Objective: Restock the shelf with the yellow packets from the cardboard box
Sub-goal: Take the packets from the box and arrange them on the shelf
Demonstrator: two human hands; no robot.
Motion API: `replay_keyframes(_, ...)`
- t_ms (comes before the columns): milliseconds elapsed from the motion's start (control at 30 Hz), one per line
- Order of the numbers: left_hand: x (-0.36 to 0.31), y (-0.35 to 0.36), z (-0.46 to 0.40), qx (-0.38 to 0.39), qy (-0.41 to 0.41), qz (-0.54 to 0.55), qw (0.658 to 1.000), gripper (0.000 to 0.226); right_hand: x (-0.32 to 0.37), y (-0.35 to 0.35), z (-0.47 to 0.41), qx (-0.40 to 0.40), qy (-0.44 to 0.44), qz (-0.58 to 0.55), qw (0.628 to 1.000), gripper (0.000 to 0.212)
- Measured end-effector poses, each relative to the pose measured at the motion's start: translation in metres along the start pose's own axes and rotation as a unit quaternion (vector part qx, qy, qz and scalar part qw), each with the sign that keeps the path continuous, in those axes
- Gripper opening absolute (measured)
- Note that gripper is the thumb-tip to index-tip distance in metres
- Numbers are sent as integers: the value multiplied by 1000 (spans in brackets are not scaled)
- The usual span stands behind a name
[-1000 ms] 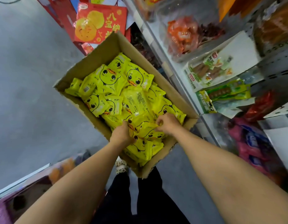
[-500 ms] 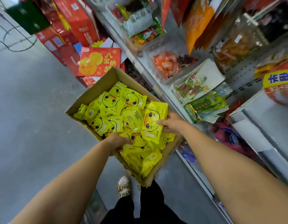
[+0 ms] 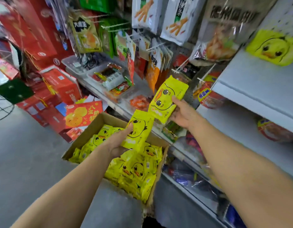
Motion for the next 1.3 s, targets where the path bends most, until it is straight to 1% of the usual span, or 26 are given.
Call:
replay_keyframes(33, -13, 8, 7, 13, 24, -6, 1000, 53, 17, -4, 11, -12, -23, -7, 1000, 12)
replay_keyframes(67, -27, 17, 14, 35, 48, -13, 998, 50, 35, -8, 22, -22, -47, -17, 999, 13)
replay_keyframes(133, -54, 40, 33, 80, 93, -39, 992, 37, 70, -18, 45, -41, -90, -42, 994, 16)
replay_keyframes(233, -94, 74, 62, 126, 173, -103, 972, 21, 119, -39, 80, -72, -143, -62, 985, 20)
replay_keyframes(367, -138, 115, 90, 163, 232, -210, 936, 26, 177, -75, 122, -110, -227, -67, 965, 19)
replay_keyframes(433, -155, 139, 102, 172, 253, -221, 926, 22, 198, -96, 139, -148, -253, -70, 953, 25)
replay_keyframes(500, -166, 166, 115, 181, 261, -223, 921, 14, 214, -117, 153, -182, -274, -74, 942, 32)
replay_keyframes(567, -175, 192, 121, 178, 267, -222, 921, 16, 227, -138, 163, -206, -291, -80, 931, 36)
replay_keyframes(633, -181, 218, 124, 168, 269, -207, 926, 22, 237, -159, 171, -223, -304, -97, 921, 30)
replay_keyframes(700, -183, 245, 127, 168, 273, -185, 929, 21, 245, -178, 177, -236, -311, -106, 914, 25)
replay_keyframes(767, -182, 273, 129, 178, 267, -174, 931, 23, 253, -195, 177, -259, -314, -86, 909, 22)
replay_keyframes(833, -181, 300, 130, 197, 260, -161, 931, 17, 261, -211, 176, -278, -314, -73, 905, 17)
replay_keyframes(933, -186, 336, 131, 211, 278, -148, 925, 23, 273, -230, 173, -297, -312, -81, 899, 12)
replay_keyframes(1000, -188, 355, 131, 206, 292, -154, 921, 24, 278, -240, 169, -303, -305, -92, 898, 16)
replay_keyframes(1133, -184, 384, 125, 224, 270, -164, 922, 20, 283, -256, 161, -292, -301, -92, 903, 19)
replay_keyframes(1233, -180, 398, 119, 228, 260, -163, 924, 24, 287, -269, 159, -293, -316, -112, 895, 19)
replay_keyframes(1300, -176, 405, 116, 223, 250, -155, 930, 29, 291, -279, 159, -316, -321, -124, 884, 20)
Point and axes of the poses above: each hand's wrist, its own z-axis away from the middle knuckle, its own y-axis out of the palm, x = y × z, the point moved 4 cm from there along -z, towards the middle knuckle, and after that the axes turned 11 degrees about -x, right-handed, at the moved point
